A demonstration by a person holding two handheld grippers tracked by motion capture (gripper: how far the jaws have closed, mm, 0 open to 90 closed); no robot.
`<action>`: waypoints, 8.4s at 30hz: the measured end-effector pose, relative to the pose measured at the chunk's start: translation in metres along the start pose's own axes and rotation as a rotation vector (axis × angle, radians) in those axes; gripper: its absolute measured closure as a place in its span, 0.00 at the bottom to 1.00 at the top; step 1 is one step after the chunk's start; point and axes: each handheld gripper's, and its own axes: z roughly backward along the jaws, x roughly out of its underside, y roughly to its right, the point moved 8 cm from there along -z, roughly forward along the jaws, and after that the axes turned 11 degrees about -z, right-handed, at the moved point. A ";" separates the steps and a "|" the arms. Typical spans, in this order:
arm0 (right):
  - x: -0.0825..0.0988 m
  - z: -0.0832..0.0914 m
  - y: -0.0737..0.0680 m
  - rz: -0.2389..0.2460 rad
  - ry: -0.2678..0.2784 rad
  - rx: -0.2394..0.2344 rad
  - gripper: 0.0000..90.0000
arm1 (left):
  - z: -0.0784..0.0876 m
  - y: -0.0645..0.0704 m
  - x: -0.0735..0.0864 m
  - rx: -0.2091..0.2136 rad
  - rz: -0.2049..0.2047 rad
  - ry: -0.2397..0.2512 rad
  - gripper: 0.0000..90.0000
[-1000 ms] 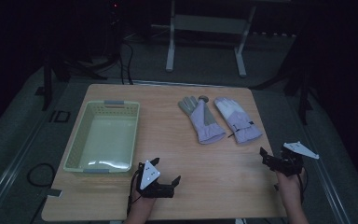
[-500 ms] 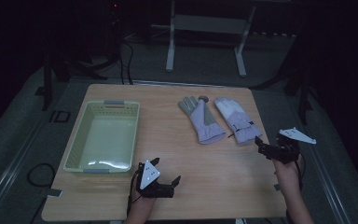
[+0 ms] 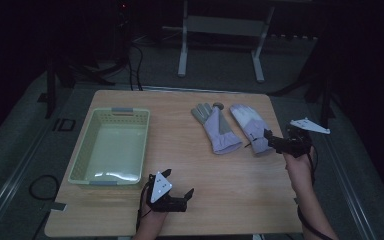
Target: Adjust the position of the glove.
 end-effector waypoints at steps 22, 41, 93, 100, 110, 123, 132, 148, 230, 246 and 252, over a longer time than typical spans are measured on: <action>-0.025 -0.047 -0.039 0.041 -0.061 -0.059 0.15 | 0.000 0.001 0.000 0.006 -0.004 0.001 0.00; 0.001 -0.113 -0.085 0.129 -0.201 -0.188 0.24 | 0.000 0.001 0.000 0.016 -0.003 0.002 0.00; 0.046 -0.168 -0.099 0.043 -0.342 -0.155 0.92 | 0.001 0.001 0.000 0.018 0.009 0.003 0.00; 0.029 -0.139 -0.115 -0.050 -0.253 -0.225 0.92 | 0.000 0.000 0.000 0.016 0.010 0.003 0.00; 0.042 -0.093 -0.135 -0.070 -0.149 -0.205 0.92 | 0.001 0.000 0.000 0.016 0.010 0.004 0.00; 0.082 -0.075 -0.159 -0.088 -0.144 -0.216 0.92 | 0.001 0.001 0.000 0.021 0.008 0.004 0.00; 0.097 -0.090 -0.164 -0.105 -0.186 -0.200 0.92 | 0.001 0.001 0.000 0.023 0.007 0.003 0.00; 0.126 -0.103 -0.141 -0.116 -0.247 -0.111 0.71 | 0.000 0.001 0.000 0.021 0.013 0.002 0.00; 0.044 -0.167 0.060 0.103 -0.401 0.018 0.50 | 0.000 0.001 0.001 -0.001 0.004 -0.006 0.00; 0.050 -0.162 0.051 0.071 -0.399 -0.032 0.83 | 0.001 0.001 0.001 -0.006 0.003 -0.006 0.00; 0.040 -0.152 0.047 0.067 -0.359 0.012 0.98 | 0.001 0.001 0.001 -0.006 0.006 -0.006 0.00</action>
